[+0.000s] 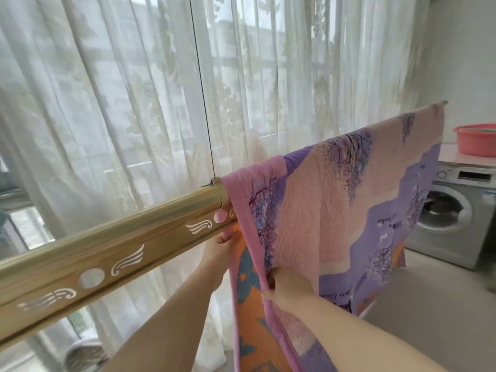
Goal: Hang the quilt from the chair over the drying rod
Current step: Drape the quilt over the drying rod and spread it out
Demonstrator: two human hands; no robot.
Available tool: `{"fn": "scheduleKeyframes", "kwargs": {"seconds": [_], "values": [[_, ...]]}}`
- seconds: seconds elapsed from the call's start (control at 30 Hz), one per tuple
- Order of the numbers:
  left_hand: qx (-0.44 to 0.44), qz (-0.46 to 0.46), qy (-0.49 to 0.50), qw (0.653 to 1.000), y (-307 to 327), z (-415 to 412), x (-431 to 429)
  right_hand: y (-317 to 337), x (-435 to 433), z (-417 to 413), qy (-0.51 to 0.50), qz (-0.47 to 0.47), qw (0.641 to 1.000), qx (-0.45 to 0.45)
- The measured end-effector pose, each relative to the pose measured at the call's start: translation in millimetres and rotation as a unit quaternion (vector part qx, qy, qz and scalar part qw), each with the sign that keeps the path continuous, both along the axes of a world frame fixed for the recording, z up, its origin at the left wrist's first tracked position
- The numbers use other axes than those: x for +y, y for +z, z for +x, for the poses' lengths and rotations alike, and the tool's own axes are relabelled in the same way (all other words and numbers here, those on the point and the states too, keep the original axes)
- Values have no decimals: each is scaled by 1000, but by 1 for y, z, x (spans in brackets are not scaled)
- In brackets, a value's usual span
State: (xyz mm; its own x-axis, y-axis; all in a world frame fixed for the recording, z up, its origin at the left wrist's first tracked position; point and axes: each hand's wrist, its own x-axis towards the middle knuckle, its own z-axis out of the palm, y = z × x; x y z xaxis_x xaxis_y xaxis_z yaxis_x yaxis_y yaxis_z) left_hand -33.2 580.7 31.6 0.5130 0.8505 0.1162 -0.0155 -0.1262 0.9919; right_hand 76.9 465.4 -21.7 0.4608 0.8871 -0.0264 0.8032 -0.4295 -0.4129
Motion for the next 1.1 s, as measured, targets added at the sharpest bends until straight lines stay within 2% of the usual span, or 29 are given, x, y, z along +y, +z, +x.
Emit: {"fn": "scheduleKeyframes", "kwargs": {"seconds": [0.33, 0.43, 0.63, 0.73, 0.9, 1.0, 1.1], "values": [[136, 51, -13, 989, -7, -42, 7, 15, 22, -12, 27, 37, 999, -19], [154, 67, -13, 986, -5, -50, 7, 15, 25, -12, 27, 55, 998, -23], [258, 166, 45, 951, -1, -61, 18, 19, 31, -9, 38, 44, 998, -31], [233, 177, 46, 955, 11, -61, 12, 23, 33, -5, 46, 31, 997, -46], [175, 221, -80, 956, 31, -43, -15, 31, 31, 4, 19, 12, 998, -59], [171, 334, -109, 921, 41, -16, -35, 37, 22, 13, -25, 26, 998, -47], [158, 445, -75, 878, 58, 20, -52, 41, 8, 31, -68, 44, 996, -28]]}}
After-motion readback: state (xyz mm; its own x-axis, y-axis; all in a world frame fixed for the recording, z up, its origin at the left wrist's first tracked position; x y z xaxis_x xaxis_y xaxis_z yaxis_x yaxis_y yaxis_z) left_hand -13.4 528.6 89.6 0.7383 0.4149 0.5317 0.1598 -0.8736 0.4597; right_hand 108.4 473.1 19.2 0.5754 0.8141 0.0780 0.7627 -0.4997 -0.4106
